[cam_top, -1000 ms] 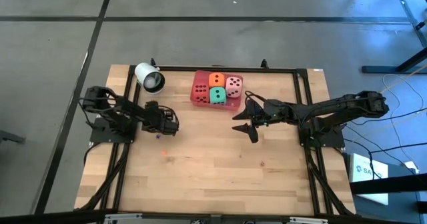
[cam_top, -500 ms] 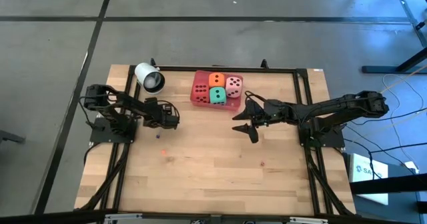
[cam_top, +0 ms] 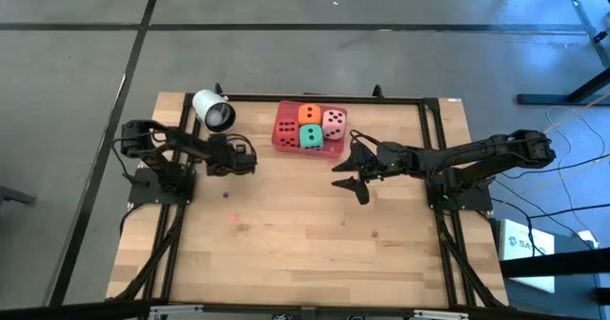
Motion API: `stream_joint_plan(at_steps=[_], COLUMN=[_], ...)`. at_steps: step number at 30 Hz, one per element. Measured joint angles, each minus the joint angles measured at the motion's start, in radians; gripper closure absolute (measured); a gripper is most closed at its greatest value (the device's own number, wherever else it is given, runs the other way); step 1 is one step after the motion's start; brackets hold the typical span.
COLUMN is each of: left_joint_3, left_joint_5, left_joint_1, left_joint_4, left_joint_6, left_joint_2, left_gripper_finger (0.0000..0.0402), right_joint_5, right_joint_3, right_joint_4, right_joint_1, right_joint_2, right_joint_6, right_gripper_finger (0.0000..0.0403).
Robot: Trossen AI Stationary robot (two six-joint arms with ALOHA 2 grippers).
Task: Pick & Place Dice
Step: Put the green die into the pink bin
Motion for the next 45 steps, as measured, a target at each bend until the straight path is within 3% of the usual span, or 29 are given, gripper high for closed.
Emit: stream_joint_plan(at_steps=[5, 16, 30, 45], left_joint_3=[0.001, 0.001, 0.001, 0.0], left_joint_5=[0.013, 0.046, 0.1, 0.264], left_joint_1=[0.033, 0.043, 0.013, -0.056], left_joint_4=[0.05, 0.082, 0.081, 0.096], left_joint_6=[0.082, 0.115, 0.19, 0.32], left_joint_2=[0.0, 0.0, -0.021, -0.25], left_gripper_finger=[0.0275, 0.037, 0.0375, 0.0377], right_joint_5=[-0.024, -0.026, -0.022, -0.022], right_joint_3=[0.0, 0.0, 0.0, 0.0], right_joint_4=[0.0, 0.0, 0.0, 0.0], right_joint_1=[0.0, 0.024, 0.025, 0.025], right_joint_2=[0.0, 0.0, 0.0, 0.0], right_joint_6=[0.001, 0.008, 0.007, 0.0], right_gripper_finger=[0.0168, 0.0168, 0.0168, 0.0168])
